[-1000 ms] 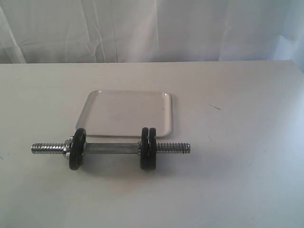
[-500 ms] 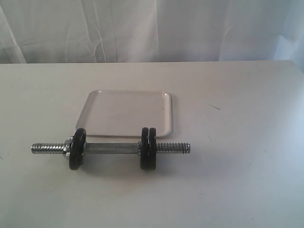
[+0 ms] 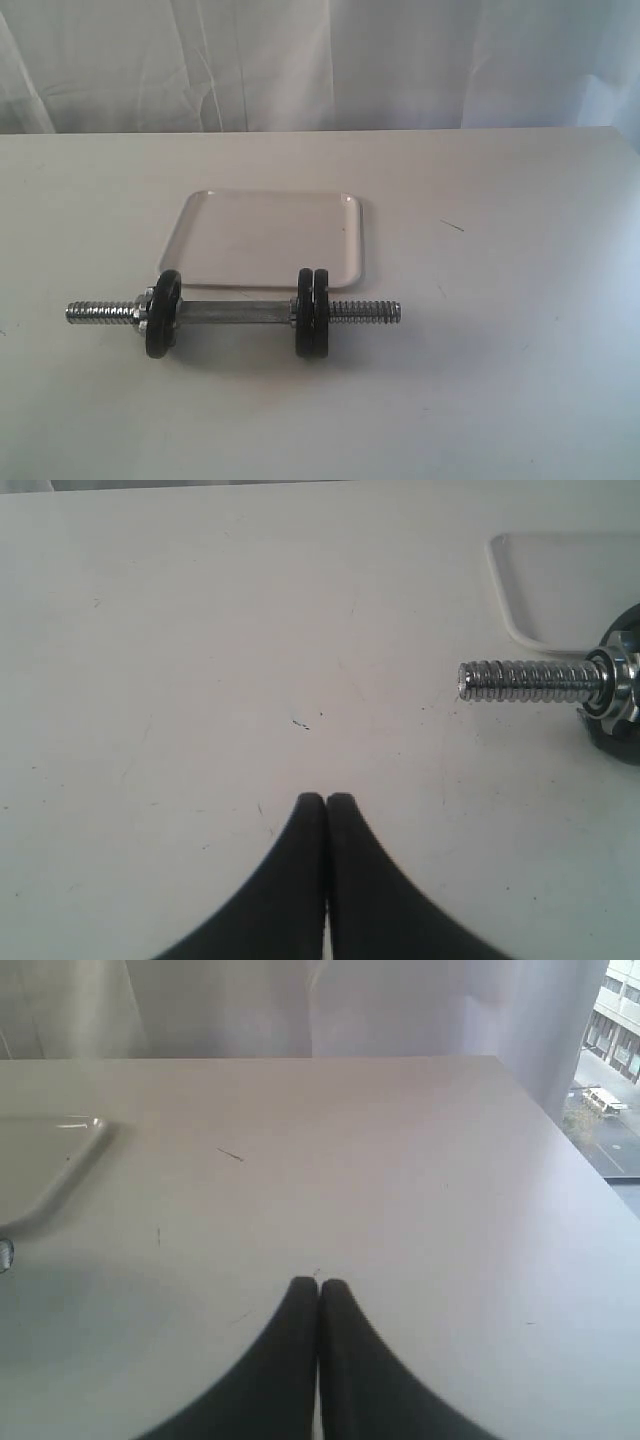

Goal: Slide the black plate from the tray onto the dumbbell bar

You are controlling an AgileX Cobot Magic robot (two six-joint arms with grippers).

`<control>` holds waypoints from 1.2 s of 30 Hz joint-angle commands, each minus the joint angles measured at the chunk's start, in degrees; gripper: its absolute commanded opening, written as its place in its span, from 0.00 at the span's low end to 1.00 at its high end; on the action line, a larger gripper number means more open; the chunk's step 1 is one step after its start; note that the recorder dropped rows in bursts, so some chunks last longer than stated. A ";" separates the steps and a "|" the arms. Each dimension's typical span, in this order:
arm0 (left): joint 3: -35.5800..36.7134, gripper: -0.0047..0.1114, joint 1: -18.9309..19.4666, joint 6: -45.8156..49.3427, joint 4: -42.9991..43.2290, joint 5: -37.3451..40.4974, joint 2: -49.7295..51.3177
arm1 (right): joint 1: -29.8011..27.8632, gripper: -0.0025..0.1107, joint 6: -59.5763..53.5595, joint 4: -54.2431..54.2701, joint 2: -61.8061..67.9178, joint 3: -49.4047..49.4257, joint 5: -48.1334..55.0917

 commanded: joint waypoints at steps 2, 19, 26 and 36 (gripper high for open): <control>0.29 0.04 -0.34 -0.31 -0.51 -0.21 -0.23 | -0.22 0.02 0.32 -0.19 -0.24 0.28 -0.91; 0.29 0.04 -0.34 -0.31 -0.51 -0.21 -0.23 | -0.22 0.02 0.32 -0.19 -0.24 0.28 -0.91; 0.29 0.04 -1.57 -0.31 -0.51 -0.21 -0.23 | -0.22 0.02 0.32 -0.19 -0.24 0.28 -0.91; 0.29 0.04 -1.57 -0.31 -0.51 -0.21 -0.23 | -0.22 0.02 0.32 -0.19 -0.24 0.28 -0.91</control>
